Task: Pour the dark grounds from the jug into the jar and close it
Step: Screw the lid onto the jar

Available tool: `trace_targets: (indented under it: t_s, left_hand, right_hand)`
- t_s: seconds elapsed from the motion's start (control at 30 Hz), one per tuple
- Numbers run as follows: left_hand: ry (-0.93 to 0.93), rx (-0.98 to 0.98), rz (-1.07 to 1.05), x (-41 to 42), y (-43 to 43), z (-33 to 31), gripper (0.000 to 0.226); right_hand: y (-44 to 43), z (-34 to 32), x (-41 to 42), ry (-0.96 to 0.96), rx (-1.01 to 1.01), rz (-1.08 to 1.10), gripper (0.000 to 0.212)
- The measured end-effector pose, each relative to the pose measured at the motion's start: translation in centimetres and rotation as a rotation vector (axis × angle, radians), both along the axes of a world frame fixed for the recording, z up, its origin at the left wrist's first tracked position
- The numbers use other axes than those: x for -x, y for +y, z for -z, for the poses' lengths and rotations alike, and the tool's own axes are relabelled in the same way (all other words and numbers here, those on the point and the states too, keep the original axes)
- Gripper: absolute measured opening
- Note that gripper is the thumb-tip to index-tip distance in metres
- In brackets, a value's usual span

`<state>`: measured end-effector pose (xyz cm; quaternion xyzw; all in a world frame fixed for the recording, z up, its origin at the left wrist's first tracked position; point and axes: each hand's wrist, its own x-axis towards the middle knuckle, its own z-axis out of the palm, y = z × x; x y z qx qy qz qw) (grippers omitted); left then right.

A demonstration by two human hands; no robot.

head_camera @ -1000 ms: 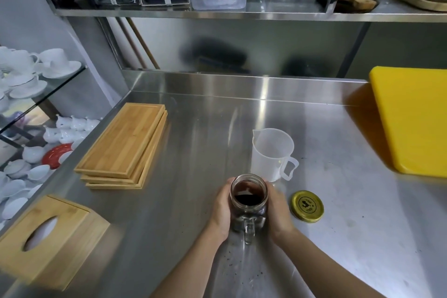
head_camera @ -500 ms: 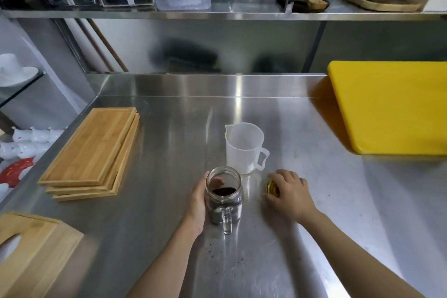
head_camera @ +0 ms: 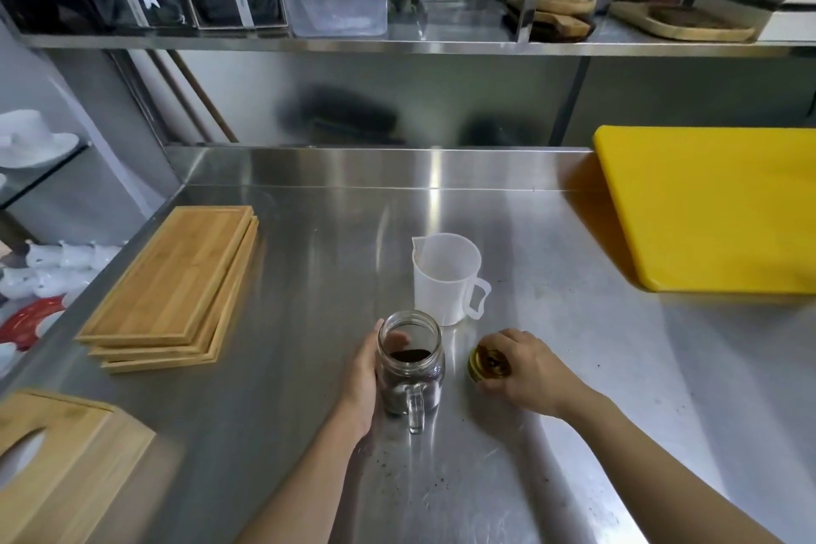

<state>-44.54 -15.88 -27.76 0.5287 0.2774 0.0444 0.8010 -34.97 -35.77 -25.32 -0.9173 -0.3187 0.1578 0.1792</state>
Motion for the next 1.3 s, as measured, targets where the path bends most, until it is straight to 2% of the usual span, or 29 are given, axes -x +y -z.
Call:
trace_targets:
  t_s: [0.2, 0.37, 0.47, 0.67, 1.03, 1.17, 1.23, 1.3]
  left_hand:
    - [-0.004, -0.038, -0.02, 0.0, 0.1, 0.0, 0.049]
    - [0.002, -0.059, -0.042, 0.1, 0.0, 0.0, 0.05]
    - [0.021, -0.07, -0.02, 0.3, 0.0, -0.2, 0.051]
    - [-0.017, -0.173, 0.01, 0.2, -0.1, -1.0, 0.044]
    - [-0.026, -0.15, 0.005, 0.5, 0.0, -1.3, 0.041]
    - [-0.086, -0.119, 0.064, 1.1, 0.3, -1.6, 0.045]
    - [-0.179, -0.075, 0.055, 2.0, 0.6, -1.7, 0.047]
    - [-0.247, -0.094, 0.026, 3.0, 1.0, -1.8, 0.064]
  right_hand:
    - [0.8, -4.6, 0.3, -0.079, -0.123, -0.116, 0.054]
    - [2.3, -7.4, 1.3, -0.162, -0.432, -0.05, 0.056]
    - [3.9, -8.6, 2.0, -0.175, -0.519, -0.125, 0.055]
    - [6.4, -8.4, 3.0, -0.204, -0.394, -0.305, 0.058]
    - [7.3, -8.3, 2.6, -0.206, -0.171, -0.478, 0.06]
    - [7.8, -9.2, 2.3, -0.188, -0.095, -0.541, 0.058]
    - [8.0, -9.6, 2.2, -0.182, -0.069, -0.563, 0.058]
    - [8.0, -9.7, 2.2, -0.17, -0.056, -0.57, 0.06]
